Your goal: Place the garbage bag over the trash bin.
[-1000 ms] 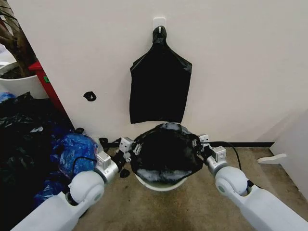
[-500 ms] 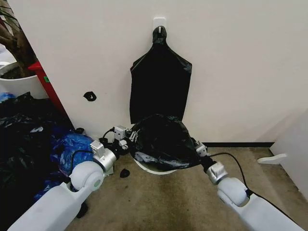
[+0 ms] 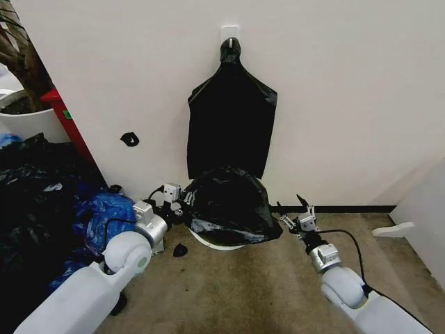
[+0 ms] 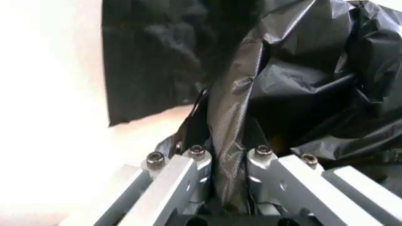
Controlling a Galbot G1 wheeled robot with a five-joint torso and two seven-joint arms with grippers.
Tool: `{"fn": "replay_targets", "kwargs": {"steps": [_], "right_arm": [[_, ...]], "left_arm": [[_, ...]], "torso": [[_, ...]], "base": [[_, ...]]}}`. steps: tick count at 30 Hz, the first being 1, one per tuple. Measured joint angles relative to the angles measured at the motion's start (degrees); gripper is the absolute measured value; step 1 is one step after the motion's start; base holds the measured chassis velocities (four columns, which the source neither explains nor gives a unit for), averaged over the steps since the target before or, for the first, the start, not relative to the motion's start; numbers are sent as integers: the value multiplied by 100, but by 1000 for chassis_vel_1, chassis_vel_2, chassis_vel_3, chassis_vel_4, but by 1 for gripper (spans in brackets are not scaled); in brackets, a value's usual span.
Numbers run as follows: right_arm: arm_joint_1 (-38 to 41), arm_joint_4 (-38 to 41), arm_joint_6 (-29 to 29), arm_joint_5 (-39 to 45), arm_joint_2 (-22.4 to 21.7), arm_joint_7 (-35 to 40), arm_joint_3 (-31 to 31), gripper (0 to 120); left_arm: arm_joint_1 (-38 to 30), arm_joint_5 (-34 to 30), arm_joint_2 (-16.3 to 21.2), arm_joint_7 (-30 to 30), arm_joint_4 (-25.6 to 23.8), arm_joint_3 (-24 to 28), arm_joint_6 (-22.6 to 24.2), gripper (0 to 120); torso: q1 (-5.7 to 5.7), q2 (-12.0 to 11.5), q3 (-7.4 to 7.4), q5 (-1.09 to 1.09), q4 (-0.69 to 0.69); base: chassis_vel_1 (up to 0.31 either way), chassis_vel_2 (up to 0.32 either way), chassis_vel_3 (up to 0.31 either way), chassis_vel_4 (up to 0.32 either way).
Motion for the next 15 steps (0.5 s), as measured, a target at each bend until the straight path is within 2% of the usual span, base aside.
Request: {"fn": "replay_targets", "kwargs": {"steps": [2, 6, 10, 11, 13, 15], "right_arm": [[1, 437, 28, 707, 92, 210, -20, 95], [-67, 1020, 266, 964, 229, 429, -121, 100], [-427, 1394, 465, 80, 144, -206, -333, 100], [-427, 1394, 465, 80, 144, -206, -333, 100], [-700, 1537, 243, -717, 30, -425, -438, 100], [-883, 1648, -59, -1152, -56, -475, -512, 100]], "left_arm": [[-1, 19, -8, -208, 11, 20, 151, 4], [7, 23, -29, -496, 15, 30, 289, 4], [26, 6, -58, -612, -59, 9, 311, 4], [26, 6, -58, -612, -59, 9, 311, 4], [26, 2, -59, -644, -136, -5, 308, 4], [25, 10, -49, -650, -181, -6, 294, 4]], "torso": [[1, 0, 1, 0, -1], [0, 0, 0, -1, 3], [0, 0, 0, -1, 0], [0, 0, 0, -1, 0], [0, 0, -1, 0, -1], [0, 0, -1, -1, -1]], "base": [[0, 0, 0, 0], [0, 0, 0, 0], [0, 0, 0, 0], [0, 0, 0, 0], [0, 0, 0, 0], [0, 0, 0, 0]]}}
